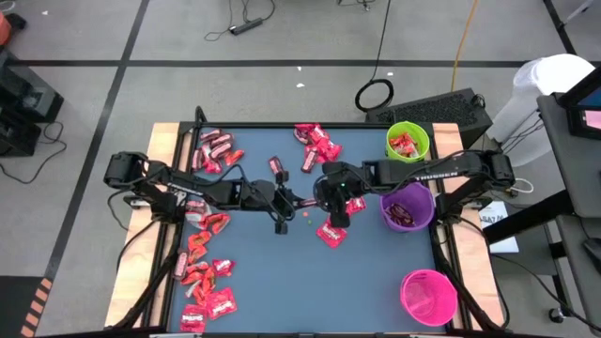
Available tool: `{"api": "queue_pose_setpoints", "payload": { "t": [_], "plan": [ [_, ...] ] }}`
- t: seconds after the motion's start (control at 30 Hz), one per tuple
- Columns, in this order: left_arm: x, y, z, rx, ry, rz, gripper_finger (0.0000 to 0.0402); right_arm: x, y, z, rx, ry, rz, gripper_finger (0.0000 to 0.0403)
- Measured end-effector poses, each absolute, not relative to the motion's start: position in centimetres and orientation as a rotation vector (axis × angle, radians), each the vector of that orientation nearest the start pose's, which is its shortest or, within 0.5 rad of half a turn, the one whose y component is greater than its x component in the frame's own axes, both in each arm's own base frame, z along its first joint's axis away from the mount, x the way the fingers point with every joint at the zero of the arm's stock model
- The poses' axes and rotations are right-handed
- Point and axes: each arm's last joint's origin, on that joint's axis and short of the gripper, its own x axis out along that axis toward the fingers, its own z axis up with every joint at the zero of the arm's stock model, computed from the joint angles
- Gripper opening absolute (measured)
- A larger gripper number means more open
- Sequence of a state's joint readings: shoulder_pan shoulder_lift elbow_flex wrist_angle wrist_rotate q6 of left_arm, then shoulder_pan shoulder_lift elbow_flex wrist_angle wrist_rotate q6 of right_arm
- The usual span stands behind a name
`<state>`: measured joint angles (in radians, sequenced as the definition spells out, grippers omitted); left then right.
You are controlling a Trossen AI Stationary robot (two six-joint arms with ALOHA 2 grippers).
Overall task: Organize candy in baskets
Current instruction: Put the brown chocolate bar into the violet bucket
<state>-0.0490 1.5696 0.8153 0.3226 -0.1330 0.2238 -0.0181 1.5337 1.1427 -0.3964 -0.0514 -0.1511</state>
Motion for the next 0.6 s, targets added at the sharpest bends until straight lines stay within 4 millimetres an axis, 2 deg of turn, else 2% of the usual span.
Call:
{"api": "queue_pose_setpoints", "payload": {
  "t": [0.1, 0.17, 0.23, 0.37, 0.5, 0.6],
  "plan": [
    [32.7, -1.3, 20.3, 0.256, 0.436, 0.017, 0.0060, 32.8, -0.4, 26.1, -0.132, 0.785, 0.098, 0.0027],
    [32.6, -1.5, 20.2, 0.251, 0.446, -0.050, 0.0072, 32.8, -0.4, 26.1, -0.134, 0.785, 0.103, 0.0011],
    [32.6, -1.6, 20.1, 0.246, 0.444, -0.114, 0.0083, 32.7, -0.3, 26.1, -0.133, 0.788, 0.114, 0.0010],
    [32.6, -1.6, 20.2, 0.245, 0.437, -0.111, 0.0096, 32.1, -0.4, 26.7, -0.125, 0.819, 0.107, 0.0022],
    [32.4, -1.5, 19.7, 0.259, 0.491, -0.074, 0.0098, 30.9, -0.4, 27.9, -0.081, 0.901, 0.075, 0.0019],
    [32.3, -1.5, 19.5, 0.262, 0.513, -0.064, 0.0098, 30.3, -0.3, 29.4, -0.063, 0.900, 0.063, 0.0017]
  ]
}}
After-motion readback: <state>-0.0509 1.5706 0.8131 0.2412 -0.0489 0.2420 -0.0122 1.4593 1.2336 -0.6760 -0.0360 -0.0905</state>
